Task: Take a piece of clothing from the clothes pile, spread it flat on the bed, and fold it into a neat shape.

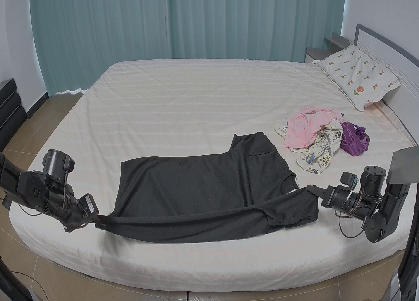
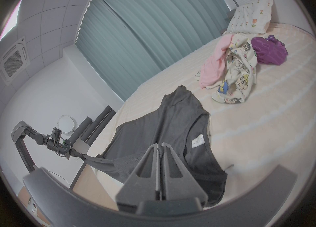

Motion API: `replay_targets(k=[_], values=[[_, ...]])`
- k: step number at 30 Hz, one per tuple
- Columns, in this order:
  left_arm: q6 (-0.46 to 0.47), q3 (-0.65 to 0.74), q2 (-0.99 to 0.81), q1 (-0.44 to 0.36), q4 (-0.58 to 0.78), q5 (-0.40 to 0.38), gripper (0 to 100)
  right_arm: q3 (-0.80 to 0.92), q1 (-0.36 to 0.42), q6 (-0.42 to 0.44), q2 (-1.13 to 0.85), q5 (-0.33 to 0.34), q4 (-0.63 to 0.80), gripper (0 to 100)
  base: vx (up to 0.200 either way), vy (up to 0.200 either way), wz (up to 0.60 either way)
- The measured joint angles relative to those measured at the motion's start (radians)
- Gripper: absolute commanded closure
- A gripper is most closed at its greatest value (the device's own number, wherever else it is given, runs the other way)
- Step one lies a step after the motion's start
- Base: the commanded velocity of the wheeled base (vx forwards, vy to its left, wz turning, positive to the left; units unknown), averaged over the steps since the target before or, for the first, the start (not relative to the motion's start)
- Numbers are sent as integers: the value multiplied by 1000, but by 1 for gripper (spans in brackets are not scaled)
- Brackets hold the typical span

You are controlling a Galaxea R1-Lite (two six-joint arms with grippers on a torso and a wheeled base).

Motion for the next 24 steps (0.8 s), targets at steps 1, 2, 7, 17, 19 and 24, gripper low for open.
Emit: replay_targets(k=[1, 2, 7, 17, 19, 24], values=[[-4, -16, 11, 4, -9, 0, 100, -17, 0, 0, 4, 0, 0, 100, 0, 0, 0], [-10, -32, 23, 8, -19, 1, 100, -35, 0, 0, 10, 0, 2, 100, 0, 0, 0], [-30, -93, 96, 16, -79, 15, 100, -126, 2, 1, 43, 0, 68, 100, 0, 0, 0], [-38, -242, 276, 9, -100, 31, 100, -270, 6, 0, 106, -5, 189, 100, 0, 0, 0], [-39, -271, 308, 8, -100, 36, 100, -291, 8, 0, 120, -5, 210, 100, 0, 0, 0], [-50, -331, 378, 1, -97, 43, 100, -344, 9, 0, 159, -9, 242, 100, 0, 0, 0]])
